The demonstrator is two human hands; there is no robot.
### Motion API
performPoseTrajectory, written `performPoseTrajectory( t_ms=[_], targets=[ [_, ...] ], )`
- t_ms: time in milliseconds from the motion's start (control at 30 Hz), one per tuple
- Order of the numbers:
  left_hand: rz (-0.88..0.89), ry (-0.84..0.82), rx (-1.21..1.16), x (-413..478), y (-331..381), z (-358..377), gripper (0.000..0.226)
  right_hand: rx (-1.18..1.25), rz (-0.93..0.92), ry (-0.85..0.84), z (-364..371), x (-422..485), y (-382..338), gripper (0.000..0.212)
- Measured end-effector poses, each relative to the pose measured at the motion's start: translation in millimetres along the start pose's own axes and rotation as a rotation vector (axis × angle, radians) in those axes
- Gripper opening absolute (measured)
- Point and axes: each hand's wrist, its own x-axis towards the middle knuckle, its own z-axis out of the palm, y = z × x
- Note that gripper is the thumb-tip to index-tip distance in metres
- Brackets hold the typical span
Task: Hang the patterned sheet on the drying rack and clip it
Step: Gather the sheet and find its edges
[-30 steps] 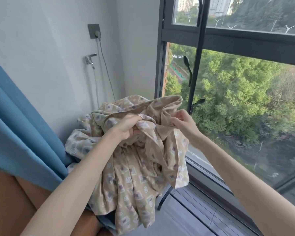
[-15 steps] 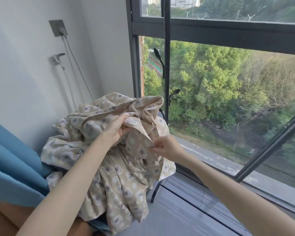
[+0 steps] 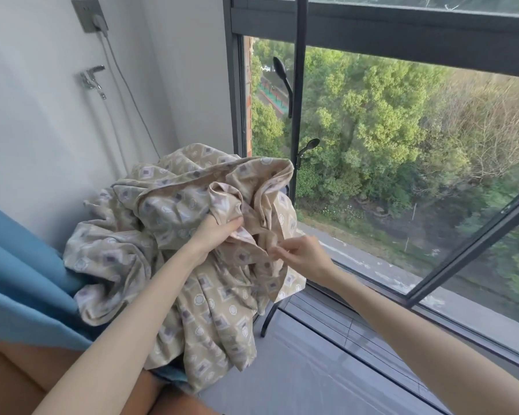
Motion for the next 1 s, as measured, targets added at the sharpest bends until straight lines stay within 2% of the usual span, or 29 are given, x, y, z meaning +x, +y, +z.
performPoseTrajectory(
  t_ms=[100,133,200,267,367,500,567,667,733,900,1000],
  targets=[
    [0.076,-0.035,0.03,3.0,0.4,-2.7,0.017,-0.153,0.203,0.223,5.1,5.1,37.3,0.016],
    [0.09,-0.041,0.039,3.3,0.5,-2.7,0.015,-0.155,0.266,0.22,7.6,7.7,44.2,0.021],
    [0.1,-0.036,0.046,2.9,0.7,-2.4,0.013,-0.117,0.349,0.089,15.5,14.8,49.8,0.039],
    [0.107,-0.032,0.04,-0.6,1.5,-2.0,0.016,-0.073,0.395,0.005,24.6,22.4,48.9,0.04],
    [0.103,-0.031,0.03,-7.4,-2.6,-1.9,0.023,-0.085,0.437,0.014,35.0,30.3,52.4,0.02],
    [0.086,-0.045,0.02,-10.4,-5.6,-4.2,0.027,-0.084,0.48,0.013,30.0,33.5,59.1,0.009],
    [0.086,-0.044,0.036,-10.1,-3.3,-4.6,0.025,-0.132,0.478,-0.015,22.6,33.1,61.8,0.012],
    [0.095,-0.048,0.044,-9.4,1.3,-4.5,0.019,-0.131,0.489,-0.076,18.0,32.0,65.3,0.034],
    [0.1,-0.045,0.049,-10.1,3.1,-4.7,0.021,-0.131,0.515,-0.079,21.5,32.6,66.7,0.041],
    [0.105,-0.052,0.047,-16.0,3.0,-3.4,0.029,-0.174,0.482,-0.027,30.7,31.9,62.4,0.022],
    [0.123,-0.042,0.058,-20.4,1.6,-2.9,0.028,-0.152,0.483,-0.026,28.8,30.3,54.4,0.022]
  ],
)
